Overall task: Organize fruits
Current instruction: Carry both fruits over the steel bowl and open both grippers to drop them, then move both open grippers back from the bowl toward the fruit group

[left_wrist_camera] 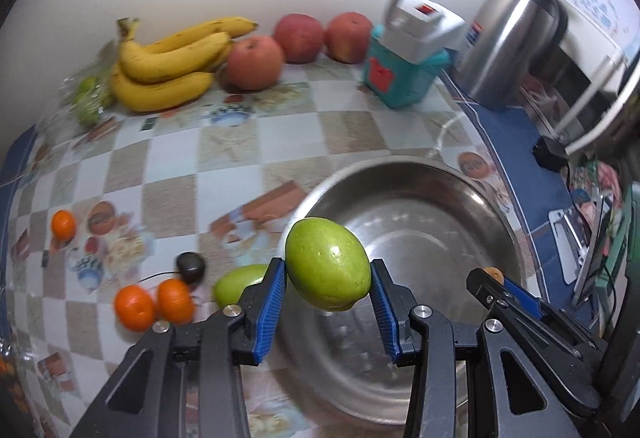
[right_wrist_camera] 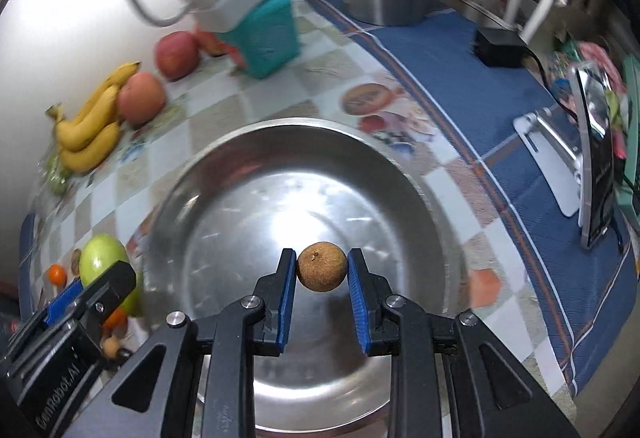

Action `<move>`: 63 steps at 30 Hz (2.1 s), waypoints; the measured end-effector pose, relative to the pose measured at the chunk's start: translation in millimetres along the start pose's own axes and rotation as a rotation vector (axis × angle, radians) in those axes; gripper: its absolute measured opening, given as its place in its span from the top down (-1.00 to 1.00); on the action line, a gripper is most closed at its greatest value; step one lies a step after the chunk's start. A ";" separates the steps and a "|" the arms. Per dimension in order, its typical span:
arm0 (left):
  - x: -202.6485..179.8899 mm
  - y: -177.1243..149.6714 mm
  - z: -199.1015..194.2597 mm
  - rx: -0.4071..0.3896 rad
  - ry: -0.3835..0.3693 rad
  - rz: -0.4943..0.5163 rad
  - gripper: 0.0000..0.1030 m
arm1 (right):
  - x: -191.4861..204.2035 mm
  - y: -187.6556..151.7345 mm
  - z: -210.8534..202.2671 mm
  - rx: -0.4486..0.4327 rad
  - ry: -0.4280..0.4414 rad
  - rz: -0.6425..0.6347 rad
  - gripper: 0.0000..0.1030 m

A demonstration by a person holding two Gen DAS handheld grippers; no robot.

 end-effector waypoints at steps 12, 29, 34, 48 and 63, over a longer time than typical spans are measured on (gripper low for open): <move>-3.8 -17.6 26.3 0.049 0.026 0.020 0.12 | -4.4 -10.9 14.6 0.052 -0.039 -0.001 0.47; -4.1 -11.0 7.6 0.020 0.026 0.030 0.10 | -6.5 -12.1 10.6 0.063 -0.059 -0.012 0.26; 6.9 -12.1 -0.9 0.020 0.040 0.003 -0.10 | -6.6 -10.0 5.0 0.051 -0.061 -0.012 0.20; 104.7 -14.4 -39.7 -0.028 0.251 -0.170 -0.95 | 32.4 -25.5 -3.5 0.046 -0.007 -0.117 -0.43; 211.9 -38.3 -87.7 -0.094 0.380 -0.380 -1.00 | 110.1 -52.1 -19.0 0.021 0.087 -0.298 -0.73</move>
Point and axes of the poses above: each gripper's, at about its wrist camera, not at the fingertips, and z roughly the way its jaws point, x to its left, y to its top, the point moved 10 cm from there along z, roughly the way its jaws point, and after that the axes turned 8 degrees about -y, right-handed, at the moved point
